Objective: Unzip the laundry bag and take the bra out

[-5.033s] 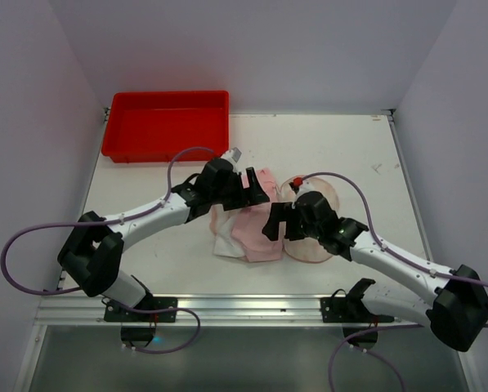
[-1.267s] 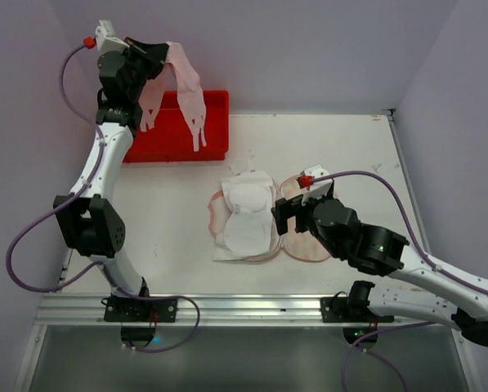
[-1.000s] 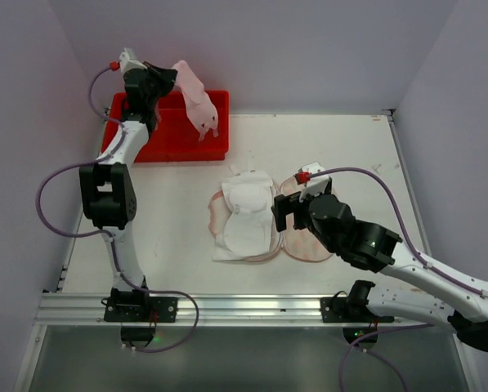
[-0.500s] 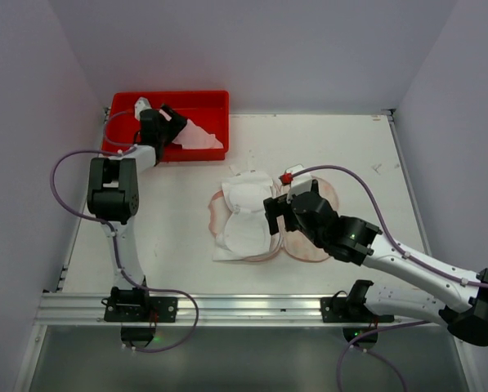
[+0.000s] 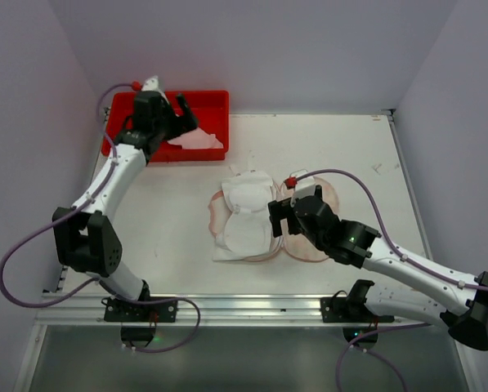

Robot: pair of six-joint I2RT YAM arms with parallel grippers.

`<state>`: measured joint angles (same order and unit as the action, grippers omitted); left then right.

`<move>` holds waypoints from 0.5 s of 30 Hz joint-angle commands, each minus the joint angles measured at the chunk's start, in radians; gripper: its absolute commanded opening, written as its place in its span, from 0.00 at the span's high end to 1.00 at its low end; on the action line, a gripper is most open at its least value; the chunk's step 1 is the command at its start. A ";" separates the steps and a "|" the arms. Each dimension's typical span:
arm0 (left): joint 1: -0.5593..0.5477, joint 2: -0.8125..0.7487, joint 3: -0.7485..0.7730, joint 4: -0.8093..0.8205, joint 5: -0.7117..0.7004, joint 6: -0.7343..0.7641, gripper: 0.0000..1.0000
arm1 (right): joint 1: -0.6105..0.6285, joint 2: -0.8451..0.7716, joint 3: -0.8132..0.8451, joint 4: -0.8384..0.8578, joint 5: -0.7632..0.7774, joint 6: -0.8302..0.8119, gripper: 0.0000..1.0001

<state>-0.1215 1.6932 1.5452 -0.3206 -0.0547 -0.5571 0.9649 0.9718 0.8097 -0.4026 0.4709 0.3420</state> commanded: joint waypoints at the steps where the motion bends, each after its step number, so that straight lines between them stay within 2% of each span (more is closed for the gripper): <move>1: -0.144 -0.091 -0.192 -0.117 0.290 0.052 0.01 | -0.009 -0.033 -0.024 0.059 0.015 0.028 0.01; 3: -0.237 -0.102 -0.284 -0.098 0.416 0.040 0.02 | -0.012 -0.044 -0.038 0.070 0.008 0.029 0.01; 5: -0.289 -0.096 -0.339 -0.069 0.478 0.043 0.02 | -0.012 -0.047 -0.050 0.076 -0.005 0.037 0.01; 7: -0.334 -0.078 -0.373 -0.055 0.469 0.037 0.02 | -0.012 -0.059 -0.060 0.076 -0.015 0.049 0.01; 10: -0.343 -0.030 -0.390 -0.038 0.440 0.031 0.04 | -0.012 -0.097 -0.078 0.076 -0.037 0.071 0.01; 12: -0.351 0.011 -0.387 -0.022 0.469 0.020 0.05 | -0.012 -0.119 -0.089 0.073 -0.043 0.078 0.01; 15: -0.382 0.060 -0.370 0.008 0.478 0.011 0.12 | -0.012 -0.156 -0.103 0.056 -0.038 0.091 0.01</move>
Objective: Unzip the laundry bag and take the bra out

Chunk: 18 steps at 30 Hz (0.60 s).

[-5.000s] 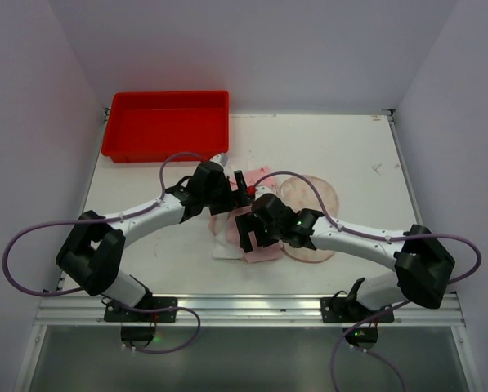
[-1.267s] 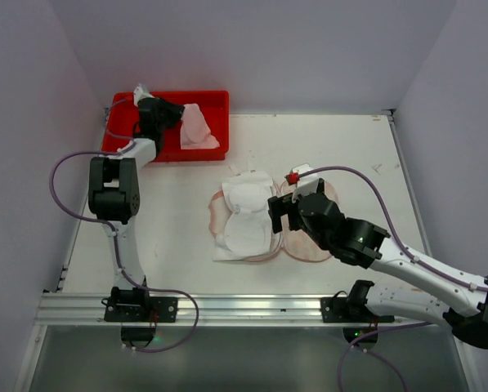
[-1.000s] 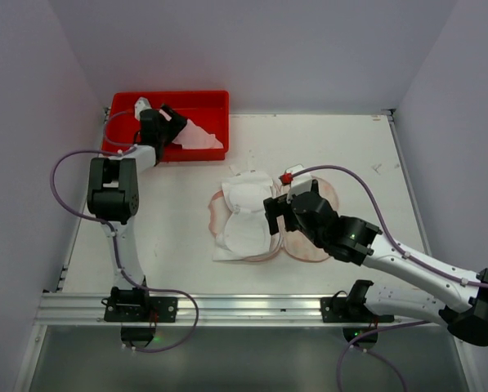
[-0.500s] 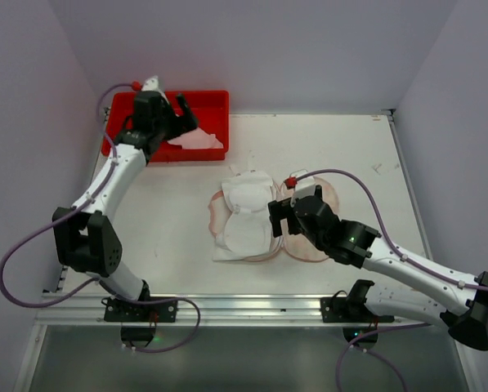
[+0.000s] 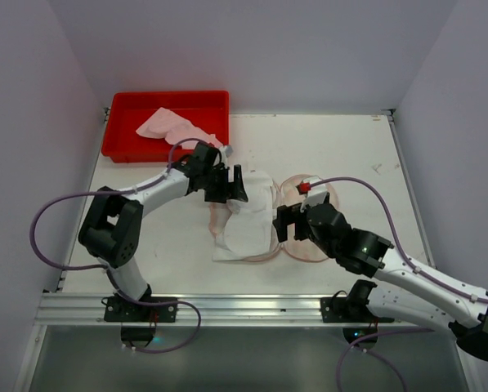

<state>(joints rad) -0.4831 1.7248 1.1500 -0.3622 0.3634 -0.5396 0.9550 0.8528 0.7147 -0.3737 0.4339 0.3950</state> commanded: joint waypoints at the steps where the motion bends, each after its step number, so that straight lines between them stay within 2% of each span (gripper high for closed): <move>1: -0.026 0.041 0.037 0.049 0.065 -0.006 0.14 | -0.002 -0.049 -0.012 0.024 0.000 0.041 0.01; 3: -0.044 0.068 0.042 0.049 0.087 -0.019 0.19 | -0.002 -0.057 -0.015 0.009 0.009 0.050 0.01; 4: -0.052 0.071 0.040 0.049 0.094 -0.020 0.25 | -0.002 -0.060 -0.017 0.004 0.012 0.053 0.01; 6: -0.074 0.068 0.036 0.049 0.101 -0.026 0.31 | -0.002 -0.067 -0.015 -0.011 0.029 0.071 0.01; 8: -0.092 0.056 0.022 0.049 0.103 -0.033 0.47 | -0.002 -0.073 -0.021 -0.016 0.040 0.073 0.01; 9: -0.095 0.036 0.017 0.051 0.108 -0.036 0.58 | -0.002 -0.075 -0.023 -0.016 0.040 0.074 0.01; 11: -0.098 0.009 0.005 0.051 0.103 -0.046 0.68 | -0.002 -0.075 -0.023 -0.016 0.042 0.074 0.01; 12: -0.100 -0.026 0.002 0.048 0.094 -0.048 0.81 | -0.002 -0.074 -0.021 -0.016 0.042 0.074 0.01; 15: -0.100 -0.082 0.031 0.014 0.072 -0.048 0.97 | -0.002 -0.072 -0.018 -0.016 0.039 0.067 0.01; 18: -0.098 -0.116 0.091 -0.021 0.091 -0.040 1.00 | -0.002 -0.074 -0.015 -0.019 0.051 0.059 0.01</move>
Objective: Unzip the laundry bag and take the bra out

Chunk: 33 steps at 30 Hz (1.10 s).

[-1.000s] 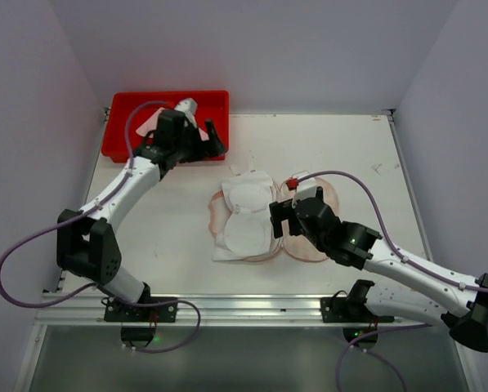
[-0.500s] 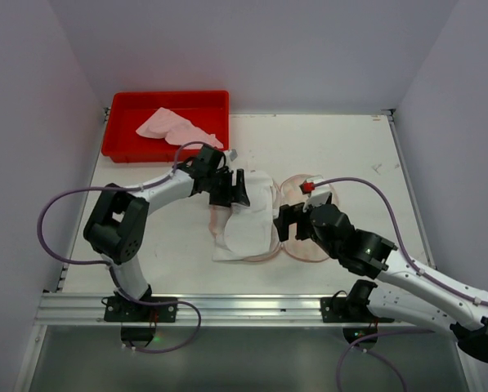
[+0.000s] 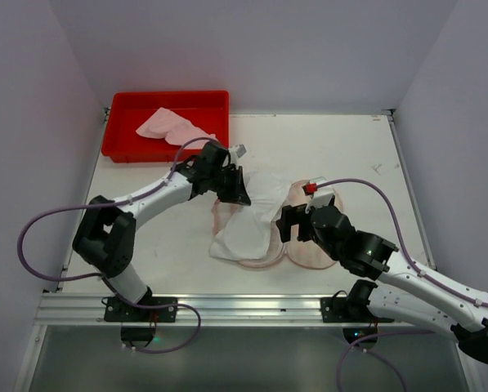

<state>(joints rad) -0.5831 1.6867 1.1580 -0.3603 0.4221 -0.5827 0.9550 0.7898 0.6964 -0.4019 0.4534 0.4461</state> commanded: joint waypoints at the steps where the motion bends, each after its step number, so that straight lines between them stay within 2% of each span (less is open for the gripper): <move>1: 0.000 -0.084 0.098 -0.026 0.040 0.003 1.00 | -0.002 -0.012 0.005 0.008 0.034 0.008 0.01; 7: 0.046 -0.124 0.282 -0.013 0.139 -0.026 1.00 | -0.002 -0.069 0.002 -0.009 0.065 0.023 0.01; 10: 0.159 -0.137 0.348 0.049 0.147 -0.110 1.00 | -0.001 -0.098 -0.003 -0.009 0.087 0.031 0.01; 11: 0.228 -0.140 0.362 0.066 0.138 -0.158 1.00 | -0.002 -0.118 -0.005 -0.009 0.091 0.032 0.01; 18: 0.463 -0.118 0.499 0.280 -0.071 -0.351 1.00 | -0.002 -0.133 0.005 -0.009 0.116 0.022 0.01; 22: 0.577 -0.082 0.500 0.444 -0.202 -0.512 1.00 | -0.002 -0.107 0.011 -0.009 0.110 0.025 0.01; 29: 0.620 0.043 0.476 0.625 -0.420 -0.663 1.00 | -0.002 -0.037 0.023 0.008 0.085 -0.001 0.01; 33: 0.620 0.086 0.338 0.776 -0.545 -0.778 1.00 | -0.002 -0.009 0.028 0.017 0.077 -0.017 0.01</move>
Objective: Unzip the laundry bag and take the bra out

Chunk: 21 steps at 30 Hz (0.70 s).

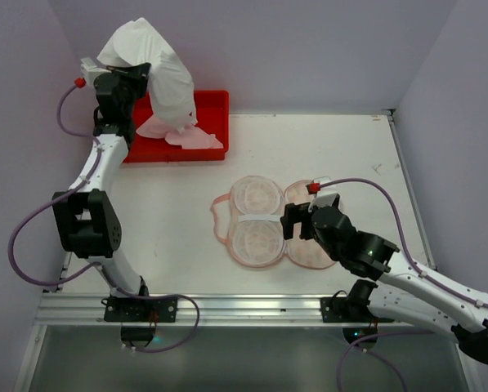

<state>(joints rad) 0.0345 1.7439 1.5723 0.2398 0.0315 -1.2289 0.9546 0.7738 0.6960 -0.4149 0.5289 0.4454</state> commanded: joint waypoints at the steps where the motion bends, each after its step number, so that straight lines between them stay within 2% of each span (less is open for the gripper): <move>1: 0.001 0.035 -0.107 0.203 -0.177 -0.164 1.00 | -0.002 0.012 0.027 0.031 0.000 -0.017 0.01; 4: -0.011 0.075 -0.202 0.295 -0.243 -0.286 1.00 | -0.004 0.024 0.019 0.048 -0.006 -0.030 0.01; 6: -0.024 0.104 -0.259 0.369 -0.292 -0.308 1.00 | -0.004 0.039 0.019 0.056 -0.012 -0.039 0.01; 14: -0.113 0.149 -0.394 0.380 -0.455 -0.391 0.99 | -0.007 0.074 0.025 0.059 -0.030 -0.051 0.01; 16: -0.113 0.160 -0.406 0.357 -0.453 -0.400 0.91 | -0.005 0.078 0.020 0.059 -0.033 -0.053 0.01; 19: -0.102 0.167 -0.416 0.360 -0.475 -0.359 0.67 | -0.016 0.078 0.011 0.059 -0.029 -0.042 0.01; 20: -0.099 0.169 -0.405 0.348 -0.469 -0.312 0.55 | -0.022 0.078 0.010 0.059 -0.029 -0.033 0.01; 21: -0.094 0.170 -0.381 0.317 -0.466 -0.287 0.47 | -0.028 0.079 0.011 0.059 -0.047 -0.030 0.01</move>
<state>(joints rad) -0.0799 1.9057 1.1599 0.5243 -0.3542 -1.5784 0.9428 0.8509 0.6960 -0.3946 0.4999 0.4042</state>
